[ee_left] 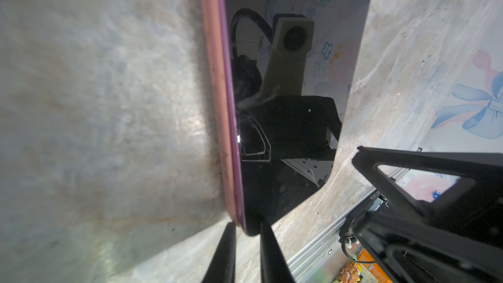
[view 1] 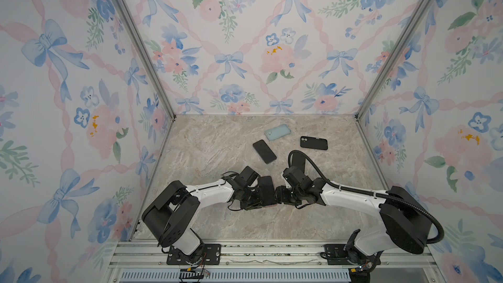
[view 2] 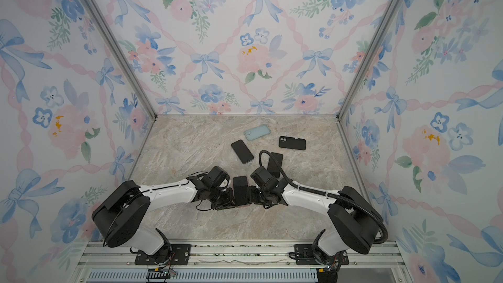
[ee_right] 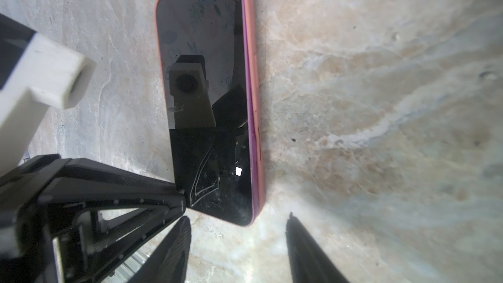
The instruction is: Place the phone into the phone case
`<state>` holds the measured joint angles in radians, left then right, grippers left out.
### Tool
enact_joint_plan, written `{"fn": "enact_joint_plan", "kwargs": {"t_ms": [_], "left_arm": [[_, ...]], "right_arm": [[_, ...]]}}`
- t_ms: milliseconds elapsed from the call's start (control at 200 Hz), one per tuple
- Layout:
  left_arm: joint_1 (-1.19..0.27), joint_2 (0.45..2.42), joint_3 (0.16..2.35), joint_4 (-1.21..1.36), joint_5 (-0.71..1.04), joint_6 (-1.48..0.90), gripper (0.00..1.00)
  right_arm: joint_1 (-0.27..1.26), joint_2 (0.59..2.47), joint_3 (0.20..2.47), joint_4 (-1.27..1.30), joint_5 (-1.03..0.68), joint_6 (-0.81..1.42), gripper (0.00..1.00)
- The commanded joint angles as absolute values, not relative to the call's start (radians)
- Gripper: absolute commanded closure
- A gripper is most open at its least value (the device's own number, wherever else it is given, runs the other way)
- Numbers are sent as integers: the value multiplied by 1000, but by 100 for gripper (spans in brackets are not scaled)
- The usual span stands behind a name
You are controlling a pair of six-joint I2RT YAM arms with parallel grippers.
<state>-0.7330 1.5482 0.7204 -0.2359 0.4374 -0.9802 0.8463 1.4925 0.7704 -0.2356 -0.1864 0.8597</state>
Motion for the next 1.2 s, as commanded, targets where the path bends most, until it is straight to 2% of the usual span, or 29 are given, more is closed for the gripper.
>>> {"fn": "enact_joint_plan", "kwargs": {"t_ms": [0,85,600,770,1065,1195], "left_arm": [[-741,1582,723,-265,420,-966,87],[-741,1586,719,-265,419,-962,91],[-738,1592,699,-265,410,-950,94],[-735,1589,695,-265,407,-944,93],[-722,1591,698,-295,400,-901,84],[-721,1590,699,-295,402,-894,84]], "right_arm": [[856,1515,756,-219,-199,844,42],[856,1523,755,-214,-202,842,43],[862,1558,767,-203,-214,836,45],[867,1560,777,-216,-209,832,46],[887,1523,838,-350,-106,763,47],[895,1520,849,-365,-92,756,47]]}}
